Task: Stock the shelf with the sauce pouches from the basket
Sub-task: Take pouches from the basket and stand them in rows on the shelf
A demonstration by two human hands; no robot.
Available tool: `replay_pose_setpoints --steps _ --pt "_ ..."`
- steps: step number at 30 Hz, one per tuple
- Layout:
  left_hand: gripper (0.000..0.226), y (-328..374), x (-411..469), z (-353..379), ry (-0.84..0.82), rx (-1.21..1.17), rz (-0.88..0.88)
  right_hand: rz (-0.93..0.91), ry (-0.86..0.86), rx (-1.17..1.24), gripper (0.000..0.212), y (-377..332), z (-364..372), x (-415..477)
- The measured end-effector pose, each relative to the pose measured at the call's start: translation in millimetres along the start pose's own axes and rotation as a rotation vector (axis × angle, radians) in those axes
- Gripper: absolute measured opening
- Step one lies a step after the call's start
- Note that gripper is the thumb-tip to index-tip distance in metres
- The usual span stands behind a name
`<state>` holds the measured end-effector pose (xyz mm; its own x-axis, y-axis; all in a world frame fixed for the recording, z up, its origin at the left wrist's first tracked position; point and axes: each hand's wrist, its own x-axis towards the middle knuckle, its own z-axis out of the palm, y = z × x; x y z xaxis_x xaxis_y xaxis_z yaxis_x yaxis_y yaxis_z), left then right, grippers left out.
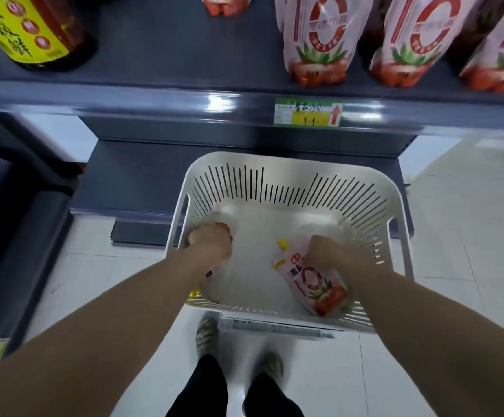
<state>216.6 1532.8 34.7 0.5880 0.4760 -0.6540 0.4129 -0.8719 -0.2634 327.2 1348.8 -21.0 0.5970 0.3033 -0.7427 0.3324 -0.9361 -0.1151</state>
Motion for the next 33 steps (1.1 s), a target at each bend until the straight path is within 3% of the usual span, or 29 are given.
replay_pose_setpoints --steps 4,7,10,13,16,18,21,24,27,33 --pt "0.061 1 4 4 0.027 0.023 -0.021 0.023 0.033 -0.005 0.037 -2 8 8" --pt "0.063 -2 5 12 0.067 -0.008 0.103 0.04 0.032 0.008 0.037 -3 8 8" --pt "0.08 -2 -3 10 -0.143 -0.317 0.188 0.059 0.026 0.12 0.034 -6 4 6" --pt "0.095 0 -8 0 -0.238 -0.285 0.232 0.037 0.068 0.17 0.028 -8 -3 -2" --pt "0.062 -7 -16 -12 -0.081 -0.308 0.201 -0.02 0.14 0.313 0.015 -10 -13 -14" --pt "0.034 -13 -22 -22 -0.061 -0.385 0.157 -0.046 0.227 0.431 0.02 -13 -25 -27" --pt "0.011 -18 -34 -40 -0.053 -0.451 0.175 -0.112 0.342 0.596 0.016 -19 -46 -55" --pt "0.01 -26 -54 -62 -0.008 -0.617 0.168 -0.19 0.504 0.699 0.02 -30 -72 -91" --pt "0.028 -38 -83 -89 0.088 -0.641 0.191 -0.288 0.637 0.751 0.022 -43 -101 -131" --pt "0.025 -64 -144 -144 0.429 -0.771 0.263 -0.428 0.798 0.85 0.024 -73 -155 -200"
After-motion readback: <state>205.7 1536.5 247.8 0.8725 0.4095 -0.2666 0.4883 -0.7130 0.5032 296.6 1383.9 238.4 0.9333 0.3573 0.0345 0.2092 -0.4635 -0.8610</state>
